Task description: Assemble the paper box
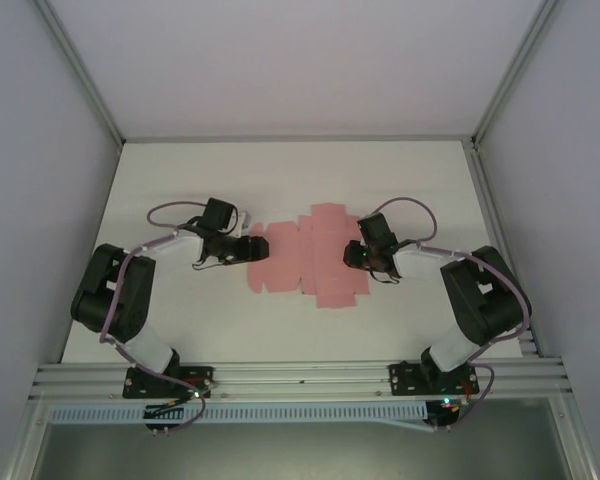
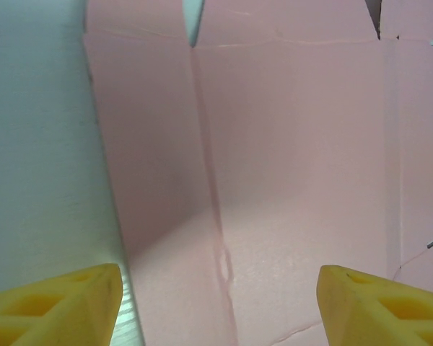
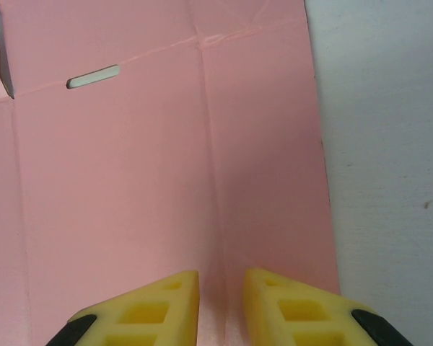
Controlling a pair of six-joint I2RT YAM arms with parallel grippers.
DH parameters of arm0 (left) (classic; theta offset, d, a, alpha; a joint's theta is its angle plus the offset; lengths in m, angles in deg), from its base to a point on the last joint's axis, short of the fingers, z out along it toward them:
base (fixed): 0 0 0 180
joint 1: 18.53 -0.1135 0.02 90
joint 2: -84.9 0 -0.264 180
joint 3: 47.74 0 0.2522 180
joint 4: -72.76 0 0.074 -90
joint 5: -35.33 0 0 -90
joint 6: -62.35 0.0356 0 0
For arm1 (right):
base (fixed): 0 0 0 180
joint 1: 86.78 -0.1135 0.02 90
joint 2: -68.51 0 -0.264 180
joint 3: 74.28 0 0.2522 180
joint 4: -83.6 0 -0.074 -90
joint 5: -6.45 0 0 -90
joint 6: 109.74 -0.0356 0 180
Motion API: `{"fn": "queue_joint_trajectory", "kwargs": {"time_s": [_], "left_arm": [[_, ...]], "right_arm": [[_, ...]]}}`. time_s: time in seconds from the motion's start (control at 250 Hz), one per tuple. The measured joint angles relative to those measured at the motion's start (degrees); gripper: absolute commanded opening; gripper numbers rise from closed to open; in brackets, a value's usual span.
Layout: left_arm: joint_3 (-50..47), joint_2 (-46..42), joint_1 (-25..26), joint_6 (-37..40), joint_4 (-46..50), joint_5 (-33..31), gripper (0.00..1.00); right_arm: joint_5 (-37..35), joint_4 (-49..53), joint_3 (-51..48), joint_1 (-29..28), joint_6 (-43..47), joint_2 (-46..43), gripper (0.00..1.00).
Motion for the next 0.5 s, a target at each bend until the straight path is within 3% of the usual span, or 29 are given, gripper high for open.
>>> {"fn": "queue_joint_trajectory", "kwargs": {"time_s": [0.499], "left_arm": [[-0.59,1.31,0.02,-0.02,-1.01,0.90,0.68]], "right_arm": [[0.35,-1.22,-2.01,0.02,-0.35,-1.62,0.25]]}}
